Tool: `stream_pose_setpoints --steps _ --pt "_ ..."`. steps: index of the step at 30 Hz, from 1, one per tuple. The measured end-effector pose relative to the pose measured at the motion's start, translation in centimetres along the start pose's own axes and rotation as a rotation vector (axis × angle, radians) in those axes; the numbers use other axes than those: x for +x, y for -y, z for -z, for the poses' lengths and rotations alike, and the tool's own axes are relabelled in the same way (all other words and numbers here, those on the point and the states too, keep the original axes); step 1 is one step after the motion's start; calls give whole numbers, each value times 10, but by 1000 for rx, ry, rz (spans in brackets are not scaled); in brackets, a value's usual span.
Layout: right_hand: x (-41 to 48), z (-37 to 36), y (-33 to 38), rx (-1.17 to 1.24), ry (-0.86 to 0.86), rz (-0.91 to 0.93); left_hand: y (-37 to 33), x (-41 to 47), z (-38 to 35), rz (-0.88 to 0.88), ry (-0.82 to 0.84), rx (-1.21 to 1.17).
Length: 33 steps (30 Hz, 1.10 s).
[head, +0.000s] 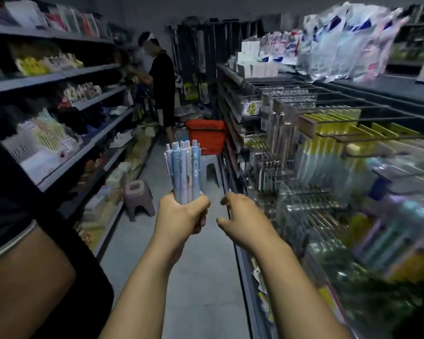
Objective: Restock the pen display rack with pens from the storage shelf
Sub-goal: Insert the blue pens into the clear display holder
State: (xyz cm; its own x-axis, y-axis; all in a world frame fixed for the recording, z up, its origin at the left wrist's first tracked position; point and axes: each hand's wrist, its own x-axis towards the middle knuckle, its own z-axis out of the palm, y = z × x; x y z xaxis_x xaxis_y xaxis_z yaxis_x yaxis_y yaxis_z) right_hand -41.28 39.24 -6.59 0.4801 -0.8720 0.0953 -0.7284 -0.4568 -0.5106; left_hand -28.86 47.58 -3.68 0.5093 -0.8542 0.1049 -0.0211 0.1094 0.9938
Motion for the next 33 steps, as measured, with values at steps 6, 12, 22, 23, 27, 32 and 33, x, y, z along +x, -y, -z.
stream_pose_setpoints --steps 6,12,22,23,27,32,33 --pt "142 -15 12 -51 17 42 8 149 17 9 0 -3" --pt "281 -33 17 -36 27 78 23 286 32 11 -81 -34" --pt "556 -86 29 -44 160 272 61 516 62 58 -306 32" --pt "579 -91 36 -49 179 301 62 535 68 64 -326 32" --pt "666 -117 73 -31 239 411 69 604 105 68 -446 -14" --pt "761 -173 127 -72 296 524 92 681 176 55 -551 -56" --pt "780 -187 140 -75 305 547 98 697 193 55 -570 -66"
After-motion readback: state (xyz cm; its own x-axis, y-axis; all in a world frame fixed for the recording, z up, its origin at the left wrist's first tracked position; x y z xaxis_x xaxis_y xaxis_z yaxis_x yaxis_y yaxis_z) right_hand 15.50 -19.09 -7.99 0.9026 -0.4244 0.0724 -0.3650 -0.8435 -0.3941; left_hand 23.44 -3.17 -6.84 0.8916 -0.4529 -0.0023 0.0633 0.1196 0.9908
